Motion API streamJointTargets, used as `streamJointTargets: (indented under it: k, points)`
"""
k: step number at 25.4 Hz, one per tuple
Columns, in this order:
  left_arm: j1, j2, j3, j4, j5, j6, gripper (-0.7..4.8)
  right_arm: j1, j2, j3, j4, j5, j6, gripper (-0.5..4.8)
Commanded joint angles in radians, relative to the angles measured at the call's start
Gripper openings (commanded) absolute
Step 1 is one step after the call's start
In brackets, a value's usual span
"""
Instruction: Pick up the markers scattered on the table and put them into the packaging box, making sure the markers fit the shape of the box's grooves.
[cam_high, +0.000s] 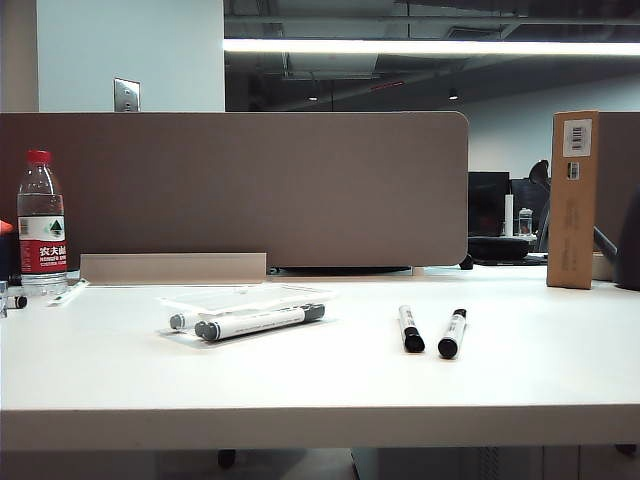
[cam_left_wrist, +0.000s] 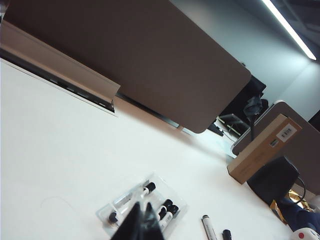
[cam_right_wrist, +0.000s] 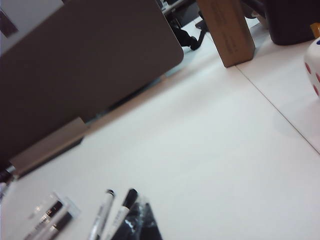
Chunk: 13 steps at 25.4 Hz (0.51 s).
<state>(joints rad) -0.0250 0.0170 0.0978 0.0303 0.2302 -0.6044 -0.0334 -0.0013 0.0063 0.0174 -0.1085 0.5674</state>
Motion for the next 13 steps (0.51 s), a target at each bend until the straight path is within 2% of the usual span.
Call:
streamJointTargets:
  k: [1, 3, 4, 8, 11, 13]
  points:
    - [0.0, 0.136, 0.14, -0.135, 0.011, 0.084, -0.06, 0.002, 0.003, 0.008, 0.1, 0.003, 0.095, -0.06]
    - [0.0, 0.23, 0.191, -0.133, 0.043, 0.098, -0.06, 0.001, 0.004, 0.032, 0.061, 0.006, 0.132, -0.06]
    - [0.0, 0.342, 0.249, -0.133, 0.087, 0.115, -0.06, 0.001, 0.006, 0.062, 0.013, 0.02, 0.14, -0.06]
    - [-0.022, 0.658, 0.425, -0.135, 0.23, 0.165, -0.06, 0.001, 0.055, 0.108, 0.008, 0.062, 0.14, -0.06]
    - [-0.083, 0.832, 0.545, -0.164, 0.264, 0.212, -0.06, 0.001, 0.13, 0.146, 0.008, 0.052, 0.139, -0.06]
    - [-0.143, 0.933, 0.628, -0.2, 0.263, 0.275, -0.06, 0.001, 0.207, 0.183, 0.008, 0.02, 0.14, -0.06]
